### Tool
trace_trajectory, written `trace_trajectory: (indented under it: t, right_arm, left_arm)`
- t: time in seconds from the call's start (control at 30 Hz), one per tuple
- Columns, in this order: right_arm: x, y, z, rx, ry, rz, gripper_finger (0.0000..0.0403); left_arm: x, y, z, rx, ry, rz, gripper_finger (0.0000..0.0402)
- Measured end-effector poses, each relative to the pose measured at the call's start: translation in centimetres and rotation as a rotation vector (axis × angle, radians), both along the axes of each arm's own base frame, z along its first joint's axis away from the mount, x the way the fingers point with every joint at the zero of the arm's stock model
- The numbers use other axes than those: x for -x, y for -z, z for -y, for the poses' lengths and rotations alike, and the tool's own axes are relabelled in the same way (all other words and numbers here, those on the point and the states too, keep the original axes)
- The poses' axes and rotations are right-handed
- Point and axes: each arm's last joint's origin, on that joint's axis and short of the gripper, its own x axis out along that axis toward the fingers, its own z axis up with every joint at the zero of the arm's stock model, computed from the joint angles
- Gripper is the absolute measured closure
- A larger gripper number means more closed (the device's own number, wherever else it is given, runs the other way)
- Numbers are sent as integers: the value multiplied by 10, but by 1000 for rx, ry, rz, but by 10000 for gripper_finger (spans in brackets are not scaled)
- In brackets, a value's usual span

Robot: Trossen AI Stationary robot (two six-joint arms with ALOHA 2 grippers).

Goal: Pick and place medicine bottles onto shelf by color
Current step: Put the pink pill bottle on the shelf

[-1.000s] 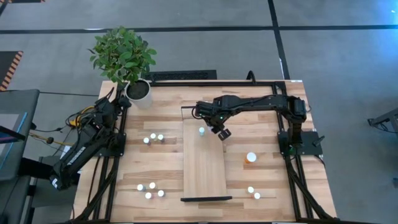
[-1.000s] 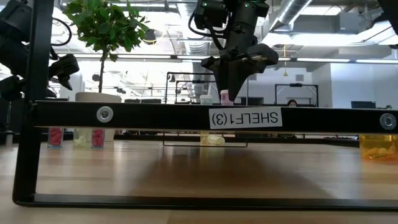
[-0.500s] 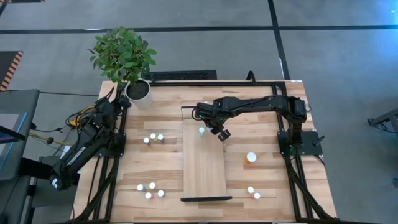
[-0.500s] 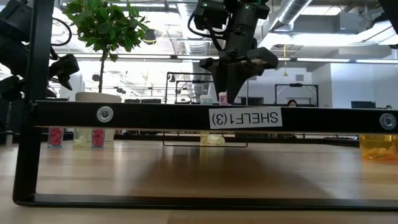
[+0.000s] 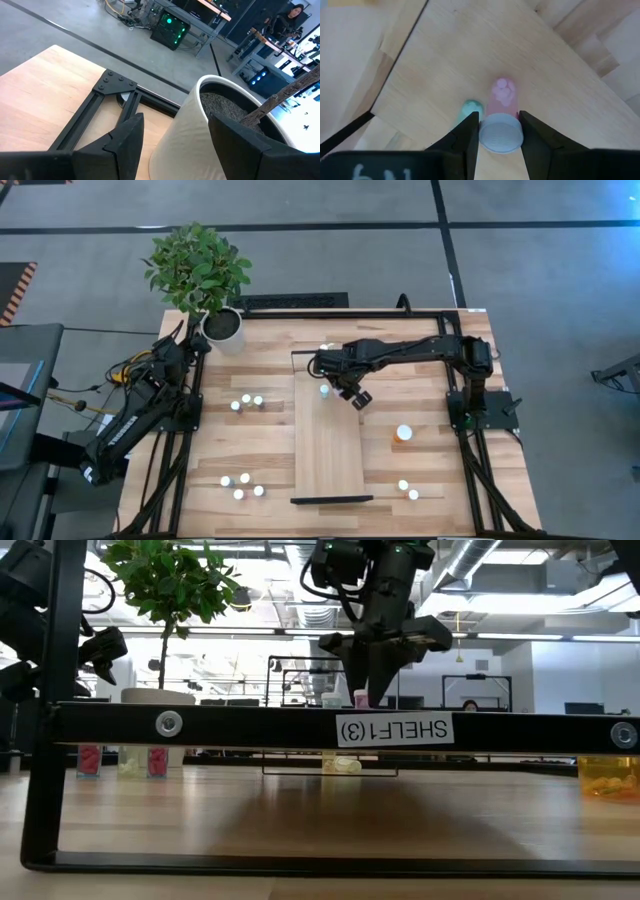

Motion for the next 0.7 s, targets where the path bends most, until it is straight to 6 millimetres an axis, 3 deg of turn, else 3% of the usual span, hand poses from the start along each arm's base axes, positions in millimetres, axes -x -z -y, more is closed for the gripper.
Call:
trace_trajectory:
  t: [0.7]
  right_arm:
    - [0, -1, 0, 8, -1, 2, 259]
  left_arm:
    - [0, 0, 0, 0, 0, 0, 191]
